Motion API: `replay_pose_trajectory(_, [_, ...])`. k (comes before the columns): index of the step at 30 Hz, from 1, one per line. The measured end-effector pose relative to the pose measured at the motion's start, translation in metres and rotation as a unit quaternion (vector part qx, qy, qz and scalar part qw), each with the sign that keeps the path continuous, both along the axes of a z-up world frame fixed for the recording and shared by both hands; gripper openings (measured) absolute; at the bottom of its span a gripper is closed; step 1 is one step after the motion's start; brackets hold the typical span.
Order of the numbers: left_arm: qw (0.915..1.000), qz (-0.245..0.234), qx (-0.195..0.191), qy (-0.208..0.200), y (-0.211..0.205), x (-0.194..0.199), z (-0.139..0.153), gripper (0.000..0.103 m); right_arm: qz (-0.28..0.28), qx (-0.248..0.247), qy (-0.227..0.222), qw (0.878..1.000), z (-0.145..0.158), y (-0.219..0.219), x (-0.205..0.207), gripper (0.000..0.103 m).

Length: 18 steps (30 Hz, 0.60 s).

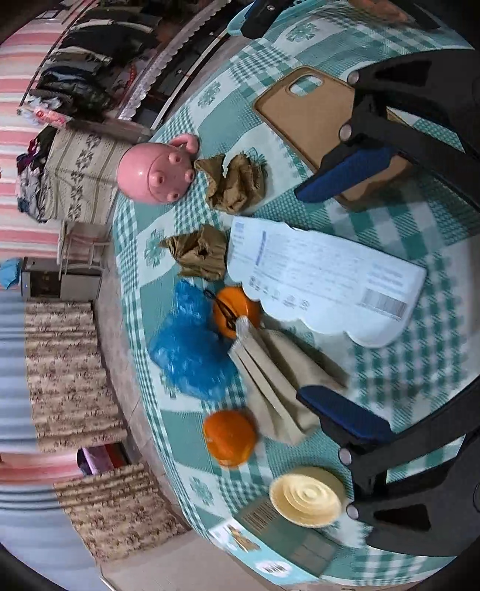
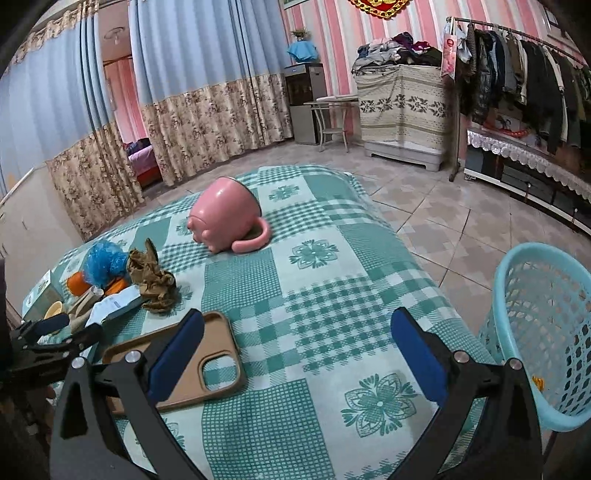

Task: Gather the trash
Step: 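Grasp the white printed paper with the left tool while the right tool grasps crumpled brown paper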

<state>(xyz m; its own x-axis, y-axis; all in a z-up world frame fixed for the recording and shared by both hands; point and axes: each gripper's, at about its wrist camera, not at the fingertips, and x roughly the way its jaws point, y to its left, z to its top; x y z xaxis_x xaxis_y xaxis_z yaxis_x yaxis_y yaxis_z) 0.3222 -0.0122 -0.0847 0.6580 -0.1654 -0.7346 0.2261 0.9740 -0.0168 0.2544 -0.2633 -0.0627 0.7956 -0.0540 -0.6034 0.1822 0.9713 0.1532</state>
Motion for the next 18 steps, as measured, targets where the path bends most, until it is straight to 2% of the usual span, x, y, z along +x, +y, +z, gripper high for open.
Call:
replay_pose_trajectory(4, [0.9996,-0.02,0.014,0.017,-0.011,0.004,-0.009,0.082,0.002,-0.004,0.005,1.0,-0.003,0.003,0.001,0.099])
replay_pose_trajectory(6, [0.9991,-0.029,0.02,0.025,-0.015,0.006,-0.013,0.067,0.004,-0.006,0.008,1.0,-0.004,0.004,0.002,0.099])
replay_pose_trajectory(9, [0.9988,-0.034,0.019,0.029,-0.016,0.006,-0.015,0.055,0.01,-0.009,0.013,1.0,-0.007,0.009,0.005,0.099])
replay_pose_trajectory(12, [0.9991,-0.031,0.018,0.022,-0.013,0.002,-0.011,0.054,0.017,-0.016,0.014,1.0,-0.008,0.013,0.005,0.099])
replay_pose_trajectory(18, [0.999,0.006,0.03,-0.033,0.004,-0.028,0.003,0.054,0.032,-0.03,0.014,0.999,-0.009,0.024,0.005,0.099])
